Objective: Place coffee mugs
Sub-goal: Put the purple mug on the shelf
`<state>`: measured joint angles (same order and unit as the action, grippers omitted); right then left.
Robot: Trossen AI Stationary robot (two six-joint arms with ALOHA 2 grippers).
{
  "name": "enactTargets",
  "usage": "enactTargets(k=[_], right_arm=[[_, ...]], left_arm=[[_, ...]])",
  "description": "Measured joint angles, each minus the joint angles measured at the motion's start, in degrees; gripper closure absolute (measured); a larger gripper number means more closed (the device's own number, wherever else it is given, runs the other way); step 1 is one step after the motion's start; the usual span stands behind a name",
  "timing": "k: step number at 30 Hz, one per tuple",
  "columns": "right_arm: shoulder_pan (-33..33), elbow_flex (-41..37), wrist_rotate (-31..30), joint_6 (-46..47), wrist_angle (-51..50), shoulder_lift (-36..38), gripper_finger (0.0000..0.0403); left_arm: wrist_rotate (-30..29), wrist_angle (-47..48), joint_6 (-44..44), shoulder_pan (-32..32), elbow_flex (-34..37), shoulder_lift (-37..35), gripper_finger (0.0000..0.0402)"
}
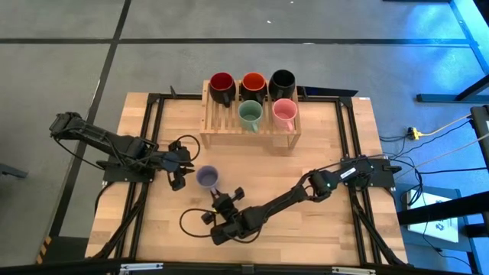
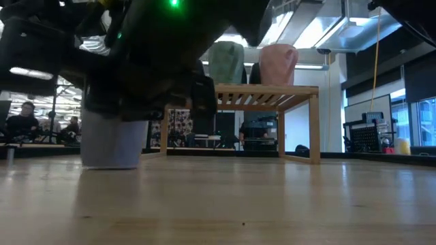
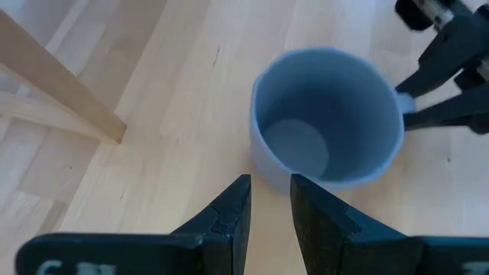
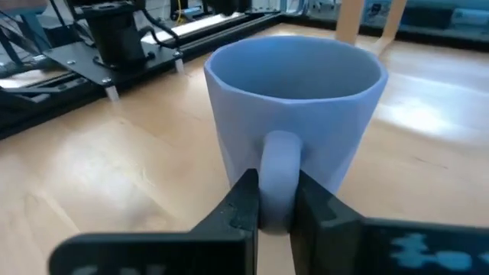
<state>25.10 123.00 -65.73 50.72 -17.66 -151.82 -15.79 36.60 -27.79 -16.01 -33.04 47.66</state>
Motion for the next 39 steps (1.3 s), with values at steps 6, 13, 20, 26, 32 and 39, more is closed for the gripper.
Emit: enactTargets(k=[6, 13, 20, 26, 32, 39], right_arm=[[0.4, 0.0, -2.6, 0.0, -5.7, 4.2, 0.0381], [-0.1, 0.0, -5.3, -4.9, -9.8, 11.4, 0.0381], [-3.9, 0.2, -6.5, -12.2, -9.2, 18.9, 0.0381], [-8.4, 0.0, -5.8, -14.4, -9.1, 20.8, 0.0381], [-12.9, 0.0, -1.6, -13.0, -10.8, 21.1, 0.0381], [-16.6, 0.0, 1.1, -11.3, -11.9, 21.1, 0.0381]], left_arm=[[1.9, 4.8, 0.2, -0.2, -3.4, -0.5, 0.0314], [0.5, 16.1, 1.1, -2.1, -13.6, -3.1, 0.0314], [-0.2, 16.6, 1.3, -2.5, -14.7, -6.2, 0.0314], [-0.1, 16.7, 1.0, -2.6, -13.9, -6.1, 0.0314], [0.1, 14.9, 0.9, -2.6, -13.9, -6.1, 0.0314], [0.2, 14.9, 1.3, -2.5, -13.9, -6.1, 0.0314]])
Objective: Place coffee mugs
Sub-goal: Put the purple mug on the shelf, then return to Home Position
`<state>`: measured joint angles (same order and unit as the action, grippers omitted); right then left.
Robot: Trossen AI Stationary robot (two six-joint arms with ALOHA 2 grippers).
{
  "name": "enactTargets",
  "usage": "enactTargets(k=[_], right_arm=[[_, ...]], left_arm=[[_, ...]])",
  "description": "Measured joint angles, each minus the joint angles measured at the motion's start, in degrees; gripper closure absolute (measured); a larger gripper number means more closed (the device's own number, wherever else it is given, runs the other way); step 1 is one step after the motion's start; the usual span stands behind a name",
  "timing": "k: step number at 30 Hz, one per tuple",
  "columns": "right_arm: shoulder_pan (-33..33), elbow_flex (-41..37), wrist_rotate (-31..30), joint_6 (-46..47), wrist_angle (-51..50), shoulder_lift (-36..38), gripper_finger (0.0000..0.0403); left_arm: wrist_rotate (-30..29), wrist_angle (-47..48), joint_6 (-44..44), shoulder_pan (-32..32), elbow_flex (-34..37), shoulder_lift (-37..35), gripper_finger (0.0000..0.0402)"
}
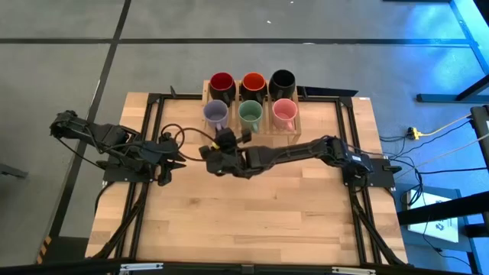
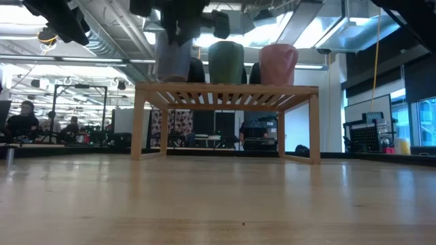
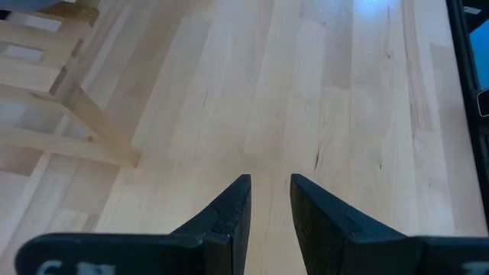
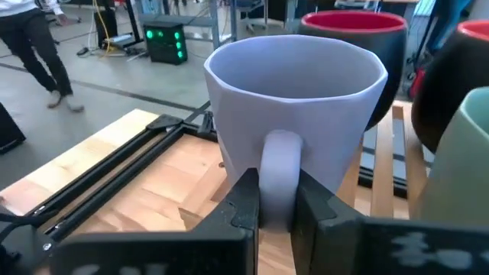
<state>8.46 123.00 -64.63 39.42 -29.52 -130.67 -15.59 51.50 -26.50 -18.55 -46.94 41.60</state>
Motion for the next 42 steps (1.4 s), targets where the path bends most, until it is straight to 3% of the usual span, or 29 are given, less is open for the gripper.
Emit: enactTargets(k=[9, 17, 32, 42], right_arm=[[-1.7, 0.1, 1.4, 9.7, -10.4, 0.0, 0.0381], [-2.0, 0.1, 1.5, 10.2, -10.7, 0.0, 0.0379], [-1.7, 0.0, 4.2, 9.8, -11.3, 0.2, 0.0229], [-0.5, 0.0, 14.4, 8.1, -16.2, 7.3, 0.0206]], left_arm=[[0.0, 0.0, 0.1, 0.0, 0.0, 0.0, 0.0314], [-0.8, -0.2, 0.1, 0.0, 0.0, 0.0, 0.0314], [-0.9, -0.2, 0.0, 0.0, 0.0, 0.0, 0.0314], [-0.9, -0.2, 0.1, 0.0, 0.0, 0.0, 0.0314]])
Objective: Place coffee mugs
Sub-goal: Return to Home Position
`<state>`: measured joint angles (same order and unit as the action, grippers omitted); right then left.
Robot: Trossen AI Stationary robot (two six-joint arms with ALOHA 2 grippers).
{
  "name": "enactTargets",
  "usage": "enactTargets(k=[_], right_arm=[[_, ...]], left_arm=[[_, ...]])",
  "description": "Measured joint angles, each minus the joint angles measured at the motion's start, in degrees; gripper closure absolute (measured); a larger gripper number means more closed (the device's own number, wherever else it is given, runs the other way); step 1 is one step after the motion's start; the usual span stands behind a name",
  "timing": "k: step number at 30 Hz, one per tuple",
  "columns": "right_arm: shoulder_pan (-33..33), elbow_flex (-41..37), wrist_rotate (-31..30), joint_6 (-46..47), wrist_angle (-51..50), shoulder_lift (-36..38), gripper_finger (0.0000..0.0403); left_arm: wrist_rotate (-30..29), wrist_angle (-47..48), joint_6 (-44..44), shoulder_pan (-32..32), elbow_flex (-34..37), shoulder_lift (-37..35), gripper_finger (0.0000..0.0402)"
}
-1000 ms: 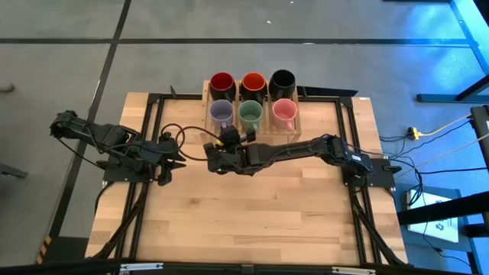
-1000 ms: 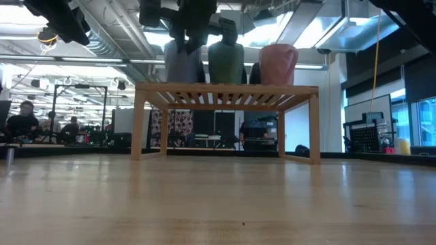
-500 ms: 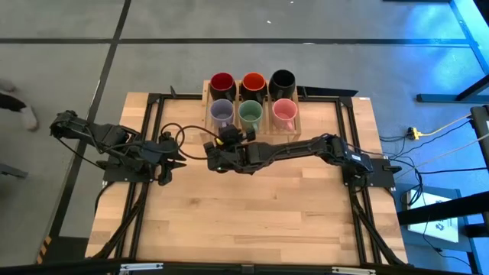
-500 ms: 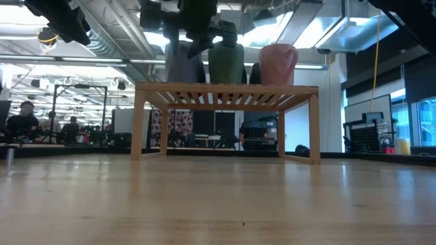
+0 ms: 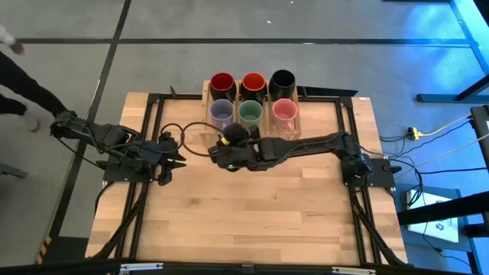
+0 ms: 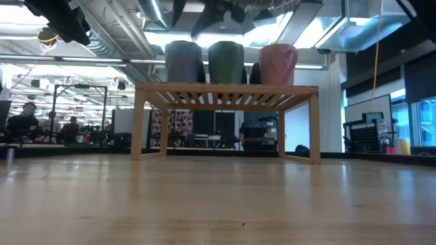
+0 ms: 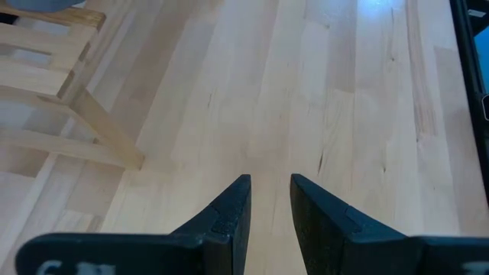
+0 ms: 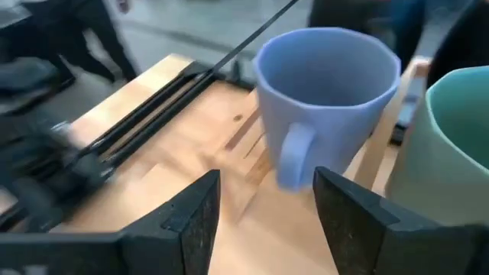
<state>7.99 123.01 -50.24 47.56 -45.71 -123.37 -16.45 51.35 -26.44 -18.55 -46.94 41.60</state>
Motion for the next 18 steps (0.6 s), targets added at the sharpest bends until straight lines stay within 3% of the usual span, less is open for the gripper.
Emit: enactTargets(k=[4, 11, 14, 18], right_arm=[[0.3, 0.0, 9.2, -0.3, -1.4, 4.3, 0.0206], [3.5, 0.0, 26.2, -15.0, -1.1, 11.1, 0.0209], [4.6, 0.0, 32.4, -20.0, -0.4, 13.4, 0.0236], [5.0, 0.0, 35.9, -25.3, -0.4, 15.2, 0.0306]], left_arm=[[0.0, 0.0, 0.0, 0.0, 0.0, 0.0, 0.0314], [1.0, -2.2, 3.0, 0.0, 0.0, 0.0, 0.0314], [6.0, -8.2, 8.2, 0.0, 0.2, 0.0, 0.0319], [13.4, -21.6, 12.8, 0.4, 3.0, -0.9, 0.0341]])
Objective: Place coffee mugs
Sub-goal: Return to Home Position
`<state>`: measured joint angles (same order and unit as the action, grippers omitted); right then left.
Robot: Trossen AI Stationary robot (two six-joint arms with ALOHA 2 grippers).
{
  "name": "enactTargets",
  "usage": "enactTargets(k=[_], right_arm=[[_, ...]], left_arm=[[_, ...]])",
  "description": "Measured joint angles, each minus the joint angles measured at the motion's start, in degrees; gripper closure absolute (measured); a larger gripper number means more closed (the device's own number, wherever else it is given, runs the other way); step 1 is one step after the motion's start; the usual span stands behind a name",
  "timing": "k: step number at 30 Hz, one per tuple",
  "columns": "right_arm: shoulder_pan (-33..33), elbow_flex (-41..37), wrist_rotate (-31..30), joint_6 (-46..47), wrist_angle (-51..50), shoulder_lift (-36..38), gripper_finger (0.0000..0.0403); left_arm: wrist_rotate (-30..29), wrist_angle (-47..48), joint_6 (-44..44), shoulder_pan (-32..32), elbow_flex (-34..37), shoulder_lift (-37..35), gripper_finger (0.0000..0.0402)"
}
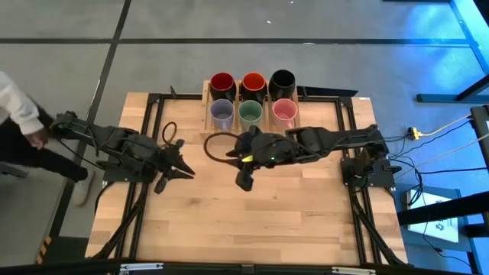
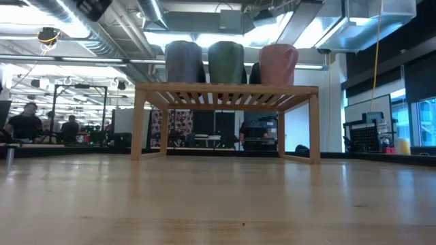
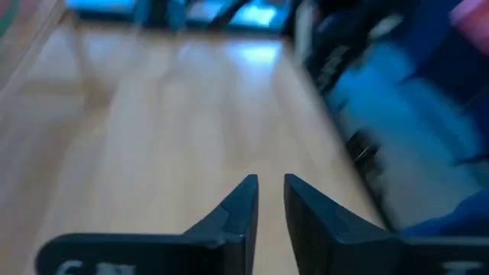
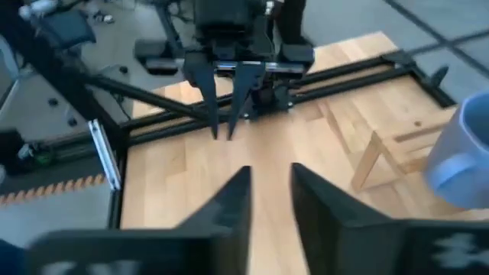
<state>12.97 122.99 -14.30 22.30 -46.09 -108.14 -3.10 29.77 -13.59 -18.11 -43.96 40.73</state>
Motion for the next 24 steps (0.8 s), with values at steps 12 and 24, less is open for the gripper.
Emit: enactTargets(k=[12, 24], right_arm=[[0.1, -22.7, 7.3, -6.4, 7.4, 15.4, 0.0378], [0.1, -65.2, 9.2, -7.7, 34.7, 50.6, 0.0394]], left_arm=[[1.5, -30.6, 2.3, 1.7, 13.6, -8.0, 0.0395], [-6.7, -30.8, 2.3, 1.6, 16.7, -12.3, 0.0388]])
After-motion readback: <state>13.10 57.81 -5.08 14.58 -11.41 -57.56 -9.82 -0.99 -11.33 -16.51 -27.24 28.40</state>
